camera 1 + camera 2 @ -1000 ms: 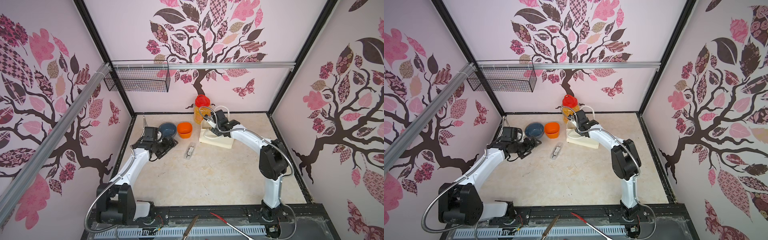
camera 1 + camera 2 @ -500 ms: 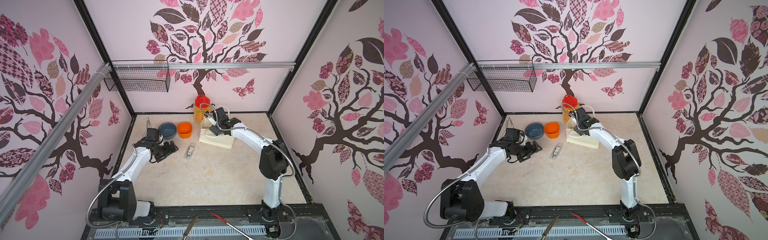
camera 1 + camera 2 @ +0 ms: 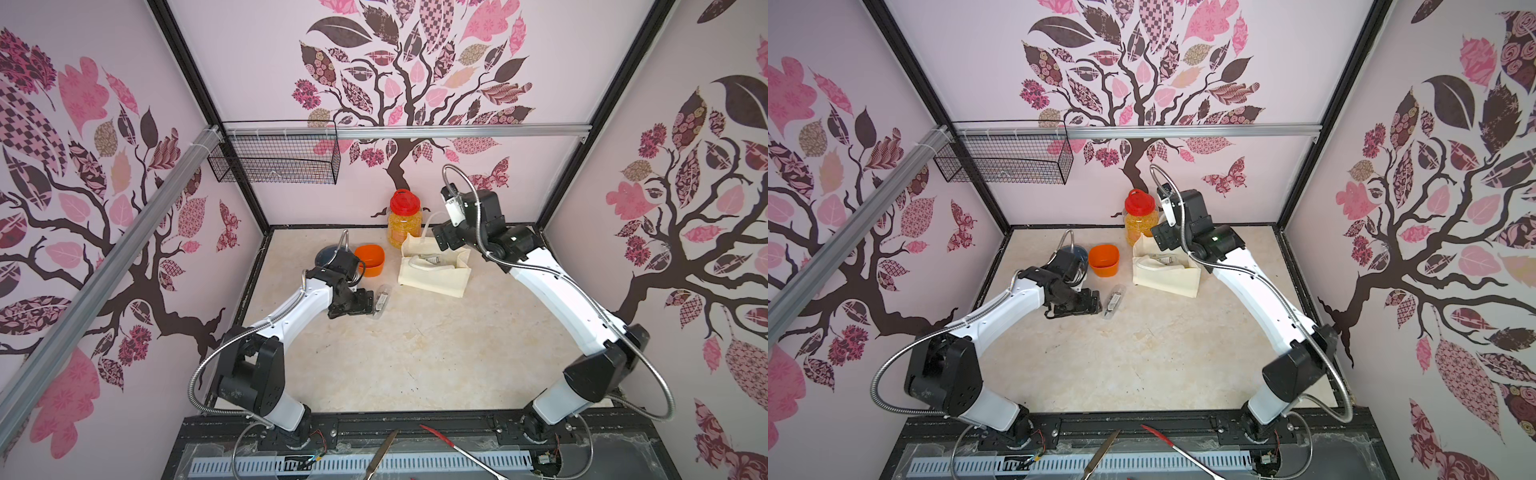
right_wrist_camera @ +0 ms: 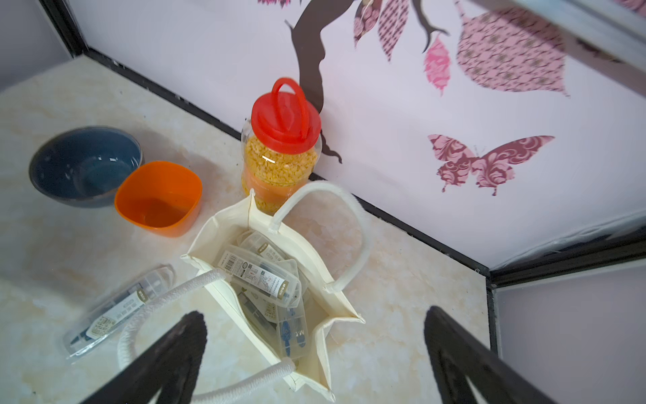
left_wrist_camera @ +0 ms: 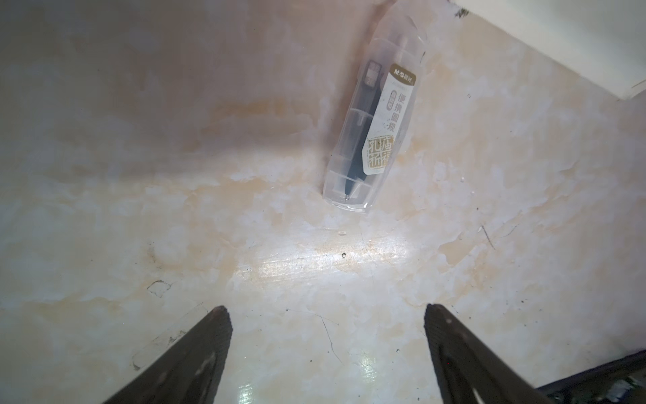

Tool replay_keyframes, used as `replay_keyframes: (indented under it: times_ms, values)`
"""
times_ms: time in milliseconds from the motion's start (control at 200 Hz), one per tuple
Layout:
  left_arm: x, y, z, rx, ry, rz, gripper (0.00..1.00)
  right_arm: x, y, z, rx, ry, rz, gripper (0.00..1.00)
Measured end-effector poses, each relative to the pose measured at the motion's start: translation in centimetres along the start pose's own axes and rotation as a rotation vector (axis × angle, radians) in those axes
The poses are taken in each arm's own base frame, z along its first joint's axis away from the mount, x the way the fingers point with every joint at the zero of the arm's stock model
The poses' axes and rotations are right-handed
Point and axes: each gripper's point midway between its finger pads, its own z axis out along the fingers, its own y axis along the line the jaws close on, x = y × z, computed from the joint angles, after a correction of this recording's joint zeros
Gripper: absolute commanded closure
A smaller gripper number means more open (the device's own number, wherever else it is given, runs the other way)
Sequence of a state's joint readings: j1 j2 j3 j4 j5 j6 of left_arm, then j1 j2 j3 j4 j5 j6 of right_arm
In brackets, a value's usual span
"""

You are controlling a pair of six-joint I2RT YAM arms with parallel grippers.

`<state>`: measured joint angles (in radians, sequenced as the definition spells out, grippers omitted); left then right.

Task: Put the compass set into the canvas bag
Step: Place the compass set in the canvas bag, then pick up the compass set at the center of the board.

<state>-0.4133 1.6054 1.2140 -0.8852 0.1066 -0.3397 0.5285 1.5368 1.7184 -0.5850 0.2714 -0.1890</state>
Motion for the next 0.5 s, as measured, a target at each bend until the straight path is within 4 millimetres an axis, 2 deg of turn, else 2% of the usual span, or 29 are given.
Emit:
replay_keyframes:
  times_ms: [100, 190, 340, 500]
  values:
    - [-0.7, -1.4, 1.2, -0.036, 0.029, 0.082, 0.12, 1.2, -0.8, -2.7, 0.012, -0.011, 0.045, 0.01]
    - [-1.3, -2.0, 2.3, -0.059, 0.054, 0.126, 0.14, 3.3, -1.0, -3.8, 0.024, 0.010, 0.071, 0.00]
    - [-2.1, -2.0, 4.6, -0.096, 0.112, 0.154, 0.16, 6.5, -0.8, -3.7, 0.033, 0.070, 0.087, 0.00]
    - [-3.1, -2.0, 6.0, -0.123, 0.143, 0.178, 0.17, 7.9, -0.7, -3.3, 0.039, 0.107, 0.085, 0.00]
